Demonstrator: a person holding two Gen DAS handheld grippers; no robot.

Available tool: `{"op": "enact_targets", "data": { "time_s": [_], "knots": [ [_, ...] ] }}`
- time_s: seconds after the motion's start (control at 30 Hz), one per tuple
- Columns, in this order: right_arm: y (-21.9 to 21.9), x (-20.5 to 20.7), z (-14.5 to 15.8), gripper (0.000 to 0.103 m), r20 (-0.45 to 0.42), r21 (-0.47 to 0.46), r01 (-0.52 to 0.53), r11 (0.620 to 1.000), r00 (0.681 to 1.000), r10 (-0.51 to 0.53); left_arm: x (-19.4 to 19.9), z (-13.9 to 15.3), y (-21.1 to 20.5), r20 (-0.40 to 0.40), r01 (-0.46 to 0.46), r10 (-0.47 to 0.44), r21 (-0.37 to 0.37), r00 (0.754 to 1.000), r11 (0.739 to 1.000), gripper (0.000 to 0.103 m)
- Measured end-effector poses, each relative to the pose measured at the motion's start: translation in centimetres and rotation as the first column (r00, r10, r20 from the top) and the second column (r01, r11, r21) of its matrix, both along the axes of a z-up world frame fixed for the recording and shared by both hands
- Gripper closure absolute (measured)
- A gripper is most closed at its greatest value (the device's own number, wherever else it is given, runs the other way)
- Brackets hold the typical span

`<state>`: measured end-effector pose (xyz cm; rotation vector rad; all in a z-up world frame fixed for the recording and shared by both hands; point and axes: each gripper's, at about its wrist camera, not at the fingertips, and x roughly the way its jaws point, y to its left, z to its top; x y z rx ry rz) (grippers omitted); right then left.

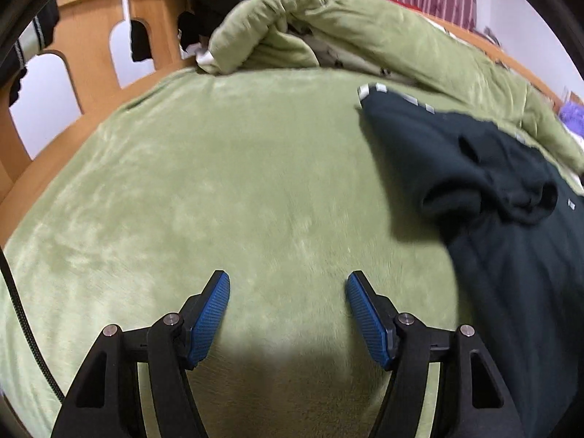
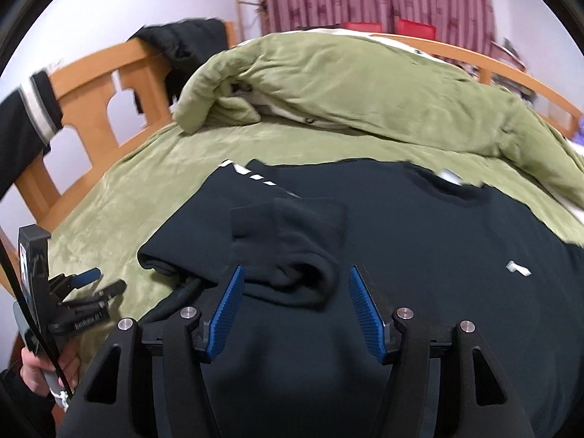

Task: Fold small clothes

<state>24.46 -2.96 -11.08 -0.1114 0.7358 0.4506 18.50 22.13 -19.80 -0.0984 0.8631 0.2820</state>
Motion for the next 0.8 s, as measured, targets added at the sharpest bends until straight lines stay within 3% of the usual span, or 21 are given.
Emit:
{"op": "enact_targets", "data": {
  "time_s": [0.1, 0.23, 0.37, 0.47, 0.53, 0.63, 0.77, 0.8],
  "knots": [
    [2.3, 1.3, -1.3, 0.04, 0.007, -0.042, -0.044, 0.998, 0.999, 0.044, -0.3, -0.1, 0.2, 0.01, -0.012, 0.012, 0.0, 1.0, 1.0, 0.03],
    [4.6, 3.3, -3.1, 0.035, -0.024, -0.058, -0.084, 0.995, 0.996, 0.083, -0.3, -0.5, 0.4, 0.004, -0.021, 0.021, -0.012, 1.0, 1.0, 0.028],
    [5.8, 5.1, -5.3, 0.035, -0.063, -0.099, -0.072, 0.993, 0.996, 0.066, -0.3, -0.5, 0.3, 0.001, -0.031, 0.031, -0.01, 1.0, 0.999, 0.025],
    [6.8, 6.0, -7.2, 0.026, -0.101, -0.131, -0.077, 0.988, 0.993, 0.064, -0.3, -0.6, 0.1, -0.004, -0.034, 0.034, 0.011, 0.999, 0.999, 0.024],
    [7.2, 6.1, -7.6, 0.021, -0.096, -0.158, -0.072, 0.985, 0.994, 0.057, -0.3, -0.6, 0.3, -0.003, -0.034, 0.034, 0.007, 0.999, 0.999, 0.024],
    [7.2, 6.3, -7.7, 0.022, -0.101, -0.168, -0.077, 0.983, 0.993, 0.06, -0.3, -0.6, 0.4, -0.001, -0.035, 0.035, 0.0, 0.999, 0.999, 0.024],
    [5.6, 6.5, -6.5, 0.075, -0.077, -0.164, -0.061, 0.985, 0.996, 0.049, -0.5, -0.5, 0.6, 0.007, -0.039, 0.039, -0.005, 0.999, 0.999, 0.024],
    [4.8, 6.5, -6.0, 0.081, -0.087, -0.127, -0.068, 0.99, 0.995, 0.057, -0.5, -0.5, 0.6, 0.008, -0.041, 0.041, -0.009, 0.999, 0.999, 0.024]
  ]
}}
